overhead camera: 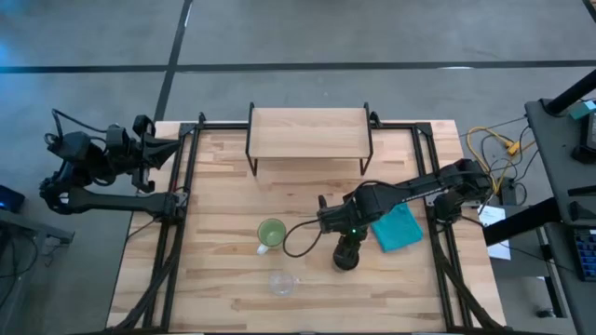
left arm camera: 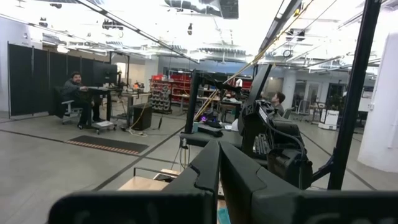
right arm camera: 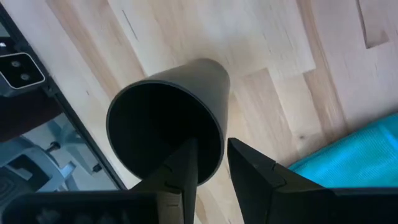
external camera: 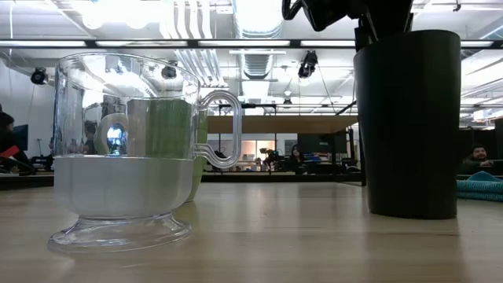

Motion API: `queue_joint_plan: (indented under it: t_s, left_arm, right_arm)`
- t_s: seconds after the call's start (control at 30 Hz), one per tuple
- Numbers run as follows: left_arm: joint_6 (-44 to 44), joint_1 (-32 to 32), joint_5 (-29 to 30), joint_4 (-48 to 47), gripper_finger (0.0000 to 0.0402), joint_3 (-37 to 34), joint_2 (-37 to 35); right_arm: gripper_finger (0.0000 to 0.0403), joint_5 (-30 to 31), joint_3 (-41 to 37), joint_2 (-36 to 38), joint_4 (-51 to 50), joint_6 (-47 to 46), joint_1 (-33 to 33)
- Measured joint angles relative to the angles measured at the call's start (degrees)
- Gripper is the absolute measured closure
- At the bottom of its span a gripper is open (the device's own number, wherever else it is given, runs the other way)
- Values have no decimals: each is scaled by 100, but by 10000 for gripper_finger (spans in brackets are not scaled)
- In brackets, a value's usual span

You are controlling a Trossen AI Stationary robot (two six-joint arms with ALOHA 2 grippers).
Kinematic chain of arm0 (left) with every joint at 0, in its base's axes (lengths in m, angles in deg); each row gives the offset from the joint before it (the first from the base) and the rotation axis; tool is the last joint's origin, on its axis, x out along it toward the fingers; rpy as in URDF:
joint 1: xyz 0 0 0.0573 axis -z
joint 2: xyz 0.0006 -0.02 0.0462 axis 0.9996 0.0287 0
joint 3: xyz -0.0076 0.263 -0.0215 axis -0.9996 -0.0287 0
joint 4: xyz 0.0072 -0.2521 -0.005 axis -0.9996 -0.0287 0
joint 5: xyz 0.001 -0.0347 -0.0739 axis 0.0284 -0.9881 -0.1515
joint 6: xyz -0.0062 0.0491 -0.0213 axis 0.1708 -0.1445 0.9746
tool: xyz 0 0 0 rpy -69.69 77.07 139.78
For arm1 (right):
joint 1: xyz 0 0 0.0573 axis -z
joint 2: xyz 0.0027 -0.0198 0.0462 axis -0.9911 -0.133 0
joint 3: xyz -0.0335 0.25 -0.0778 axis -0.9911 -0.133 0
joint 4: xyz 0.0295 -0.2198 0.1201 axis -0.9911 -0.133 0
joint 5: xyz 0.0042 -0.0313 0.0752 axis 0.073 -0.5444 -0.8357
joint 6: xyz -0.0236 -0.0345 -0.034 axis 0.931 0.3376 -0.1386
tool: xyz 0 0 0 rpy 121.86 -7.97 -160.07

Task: Stack small to large cups/mugs on shelf
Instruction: Put the black cup on the shelf

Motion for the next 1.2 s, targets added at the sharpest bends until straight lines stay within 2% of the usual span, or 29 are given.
queue_joint_plan:
  t_s: [0.97, 1.07, 1.2]
  left_arm:
    - [1, 1, -2, 0, 402, 0, 0]
    - [2, 0, -2, 0, 402, 0, 0]
    - [0, 2, -2, 0, 402, -2, 0]
  right_arm:
    - [319, 326, -2, -394, 39, 335, 2]
    - [329, 326, -2, -459, 34, 383, 2]
    - [365, 464, -2, -516, 27, 400, 2]
